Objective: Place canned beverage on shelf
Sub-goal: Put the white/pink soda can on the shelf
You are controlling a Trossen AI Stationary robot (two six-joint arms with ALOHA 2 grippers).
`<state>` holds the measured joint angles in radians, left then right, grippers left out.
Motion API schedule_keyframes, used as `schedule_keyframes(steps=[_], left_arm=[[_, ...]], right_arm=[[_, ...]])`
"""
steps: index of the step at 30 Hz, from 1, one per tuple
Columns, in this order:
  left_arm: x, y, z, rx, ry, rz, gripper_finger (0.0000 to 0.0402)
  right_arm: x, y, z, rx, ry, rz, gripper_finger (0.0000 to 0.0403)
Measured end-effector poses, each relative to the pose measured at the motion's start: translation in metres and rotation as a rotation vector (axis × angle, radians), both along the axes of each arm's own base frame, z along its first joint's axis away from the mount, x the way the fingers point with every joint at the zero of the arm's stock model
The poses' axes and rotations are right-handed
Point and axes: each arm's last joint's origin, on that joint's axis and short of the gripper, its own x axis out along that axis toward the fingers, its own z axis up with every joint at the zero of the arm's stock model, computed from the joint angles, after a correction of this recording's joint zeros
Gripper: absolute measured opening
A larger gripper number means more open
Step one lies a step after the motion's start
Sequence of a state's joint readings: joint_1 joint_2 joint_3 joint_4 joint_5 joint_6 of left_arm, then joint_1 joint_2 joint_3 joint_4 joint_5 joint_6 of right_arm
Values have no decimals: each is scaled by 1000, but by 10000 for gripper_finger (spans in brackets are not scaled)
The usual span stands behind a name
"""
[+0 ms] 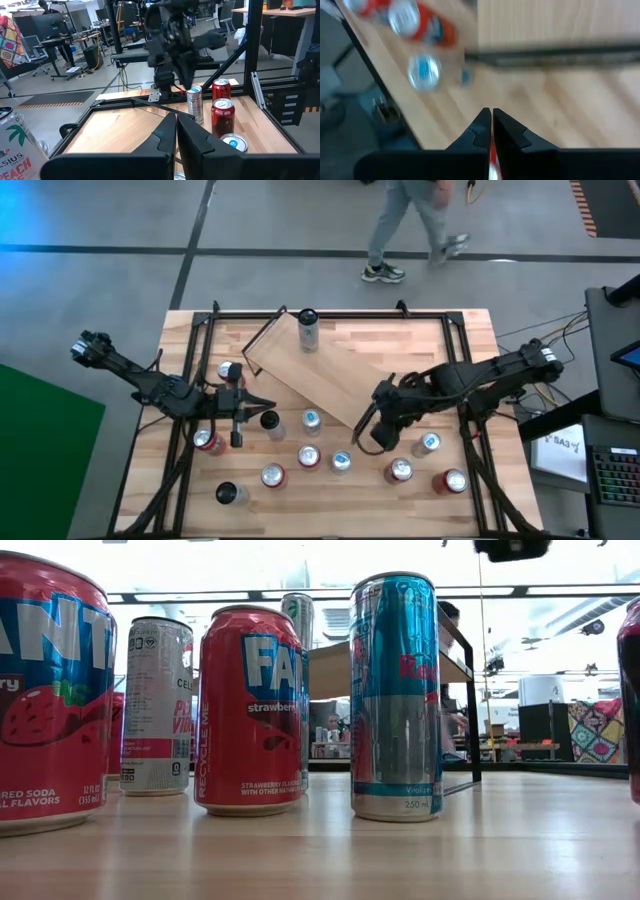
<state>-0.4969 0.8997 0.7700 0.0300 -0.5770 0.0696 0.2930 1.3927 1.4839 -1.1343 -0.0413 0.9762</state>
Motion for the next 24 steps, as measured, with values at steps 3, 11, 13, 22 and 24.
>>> schedule_keyframes(steps=[3, 11, 13, 22, 24], left_arm=[[0, 0, 0, 0, 0, 0, 0], [0, 0, 0, 38, 2, 11, 0], [0, 1, 0, 56, 2, 36, 0], [0, 3, 1, 83, 0, 89, 0], [0, 3, 1, 83, 0, 90, 0]], right_arm=[[-7, 9, -8, 76, 153, -6, 9], [-50, 23, -9, 77, 499, -140, 9], [-61, 25, -5, 72, 520, -181, 9], [-88, 13, 11, 46, 397, -316, 9], [-89, 12, 12, 41, 388, -318, 9]])
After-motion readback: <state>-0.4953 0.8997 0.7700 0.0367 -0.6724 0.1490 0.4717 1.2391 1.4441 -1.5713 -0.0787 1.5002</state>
